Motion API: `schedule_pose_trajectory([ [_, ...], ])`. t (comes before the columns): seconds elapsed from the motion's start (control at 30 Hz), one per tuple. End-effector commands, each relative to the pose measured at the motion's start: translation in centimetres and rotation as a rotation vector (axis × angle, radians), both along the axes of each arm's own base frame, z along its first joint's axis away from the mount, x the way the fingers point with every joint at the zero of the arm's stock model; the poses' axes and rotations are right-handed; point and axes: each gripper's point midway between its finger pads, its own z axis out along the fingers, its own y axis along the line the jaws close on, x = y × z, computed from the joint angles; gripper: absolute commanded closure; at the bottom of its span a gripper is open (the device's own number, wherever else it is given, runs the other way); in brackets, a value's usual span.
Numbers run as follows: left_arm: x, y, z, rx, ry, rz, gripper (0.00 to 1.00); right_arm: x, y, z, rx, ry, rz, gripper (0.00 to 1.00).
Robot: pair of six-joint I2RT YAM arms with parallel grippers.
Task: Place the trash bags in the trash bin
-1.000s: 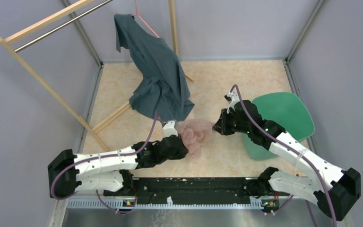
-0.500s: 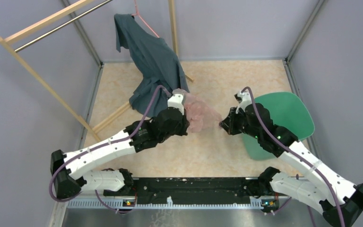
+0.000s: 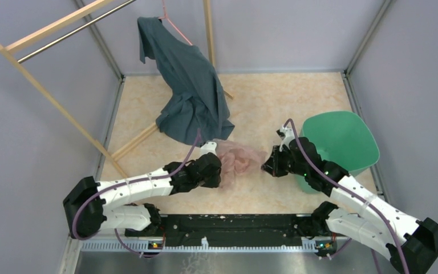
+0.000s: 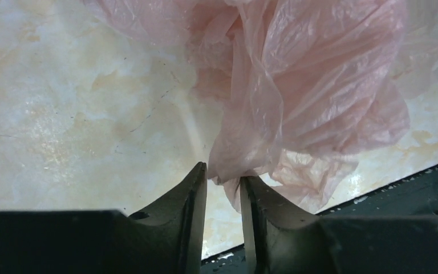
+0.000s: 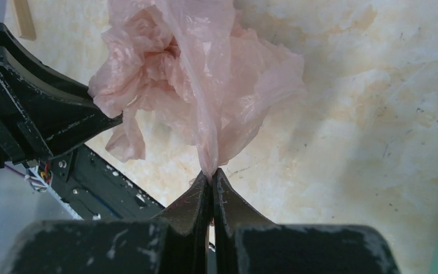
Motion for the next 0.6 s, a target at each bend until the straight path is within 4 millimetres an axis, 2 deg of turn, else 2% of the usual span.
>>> schedule_pose_trajectory([
  [0.0, 0.4, -0.4, 2.1, -0.144, -0.031, 0.088, 0.64, 0.6, 1.5, 2.2, 0.097, -0.046, 0.023, 1.00],
  [0.03, 0.3, -0.5, 2.4, -0.175, -0.033, 0.090, 0.63, 0.6, 1.4, 2.4, 0.098, -0.052, 0.019, 1.00],
  [0.23, -1.4, -1.8, 3.7, -0.372, -0.008, 0.039, 0.42, 0.8, 1.5, 2.7, 0.105, -0.065, 0.014, 1.00],
  [0.37, -2.1, -2.4, 3.4, -0.443, 0.032, 0.039, 0.17, 0.9, 1.7, 2.6, 0.112, -0.062, 0.016, 1.00],
  [0.4, -2.3, -2.6, 3.2, -0.454, 0.042, 0.038, 0.14, 0.9, 1.7, 2.6, 0.113, -0.059, 0.017, 1.00],
  [0.57, -2.7, -3.9, 2.8, -0.537, 0.075, 0.021, 0.09, 1.0, 1.8, 2.7, 0.117, -0.061, 0.016, 1.00],
])
